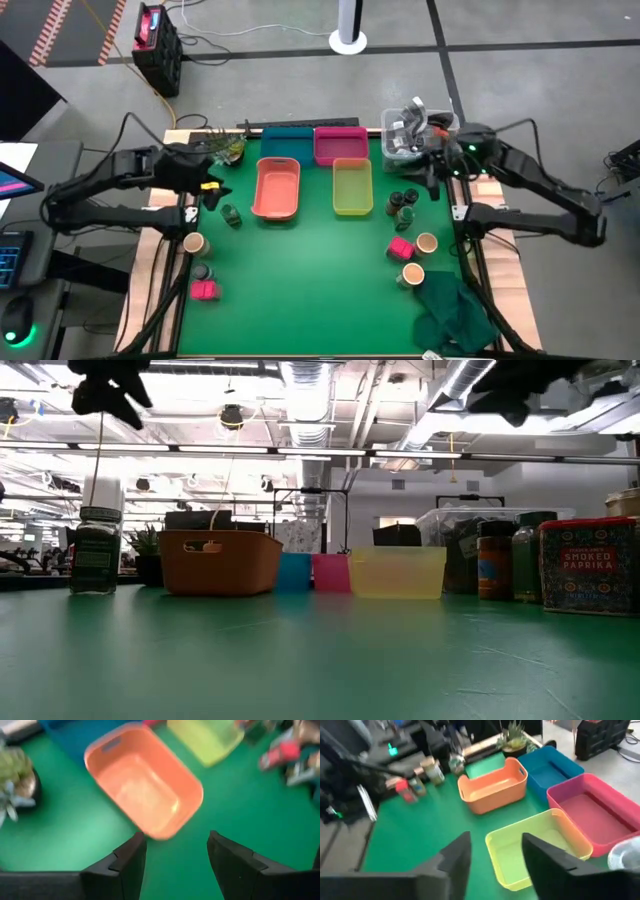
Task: Sort spices by type
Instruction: Put the left seasoning bottle into the orange bin
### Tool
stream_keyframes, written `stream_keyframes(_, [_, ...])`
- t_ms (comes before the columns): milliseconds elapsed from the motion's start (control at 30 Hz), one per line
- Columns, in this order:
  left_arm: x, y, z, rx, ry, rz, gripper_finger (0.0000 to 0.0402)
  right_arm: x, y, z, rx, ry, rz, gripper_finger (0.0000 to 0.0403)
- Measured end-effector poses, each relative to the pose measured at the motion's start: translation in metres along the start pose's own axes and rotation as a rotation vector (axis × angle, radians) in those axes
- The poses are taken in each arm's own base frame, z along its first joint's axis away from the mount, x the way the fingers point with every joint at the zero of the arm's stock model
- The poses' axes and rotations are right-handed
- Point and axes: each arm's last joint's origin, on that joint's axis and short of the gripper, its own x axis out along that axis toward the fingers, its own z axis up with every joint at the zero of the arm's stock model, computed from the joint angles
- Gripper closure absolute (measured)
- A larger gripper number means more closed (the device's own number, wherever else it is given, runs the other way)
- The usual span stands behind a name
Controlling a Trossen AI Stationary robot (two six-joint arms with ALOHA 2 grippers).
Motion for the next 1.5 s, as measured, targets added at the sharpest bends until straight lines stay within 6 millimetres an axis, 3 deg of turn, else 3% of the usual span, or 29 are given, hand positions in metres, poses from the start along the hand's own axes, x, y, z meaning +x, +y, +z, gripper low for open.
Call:
stream_keyframes(200, [0.011, -0.004, -0.002, 0.013, 0.184, -0.014, 0.0199, 0.021, 0.002, 0.023, -0.101, 0.07, 0.009, 0.0127])
stream_keyframes(367, [0.022, -0.005, -0.002, 0.031, 0.267, 0.034, 0.0199, 0.033, 0.005, 0.032, -0.121, 0.082, 0.031, 0.0121])
stream_keyframes(567, [0.032, -0.007, 0.001, 0.061, 0.305, 0.054, 0.0199, 0.053, 0.001, 0.031, 0.095, 0.127, 0.04, 0.0121])
stream_keyframes(800, [0.049, -0.009, 0.004, 0.166, 0.376, 0.138, 0.0199, 0.068, 0.01, 0.023, 0.021, 0.215, 0.065, 0.0121])
stream_keyframes(967, [0.066, -0.01, 0.006, 0.234, 0.454, 0.214, 0.0188, 0.07, 0.017, 0.021, -0.038, 0.219, 0.033, 0.0121])
stream_keyframes(1200, [0.089, -0.012, 0.007, 0.371, 0.553, 0.229, 0.0121, 0.071, 0.019, 0.021, -0.044, 0.22, 0.036, 0.0121])
stream_keyframes(1500, [0.096, 0.005, 0.006, 0.39, 0.583, 0.204, 0.0095, 0.069, 0.019, 0.021, -0.039, 0.215, 0.036, 0.0121])
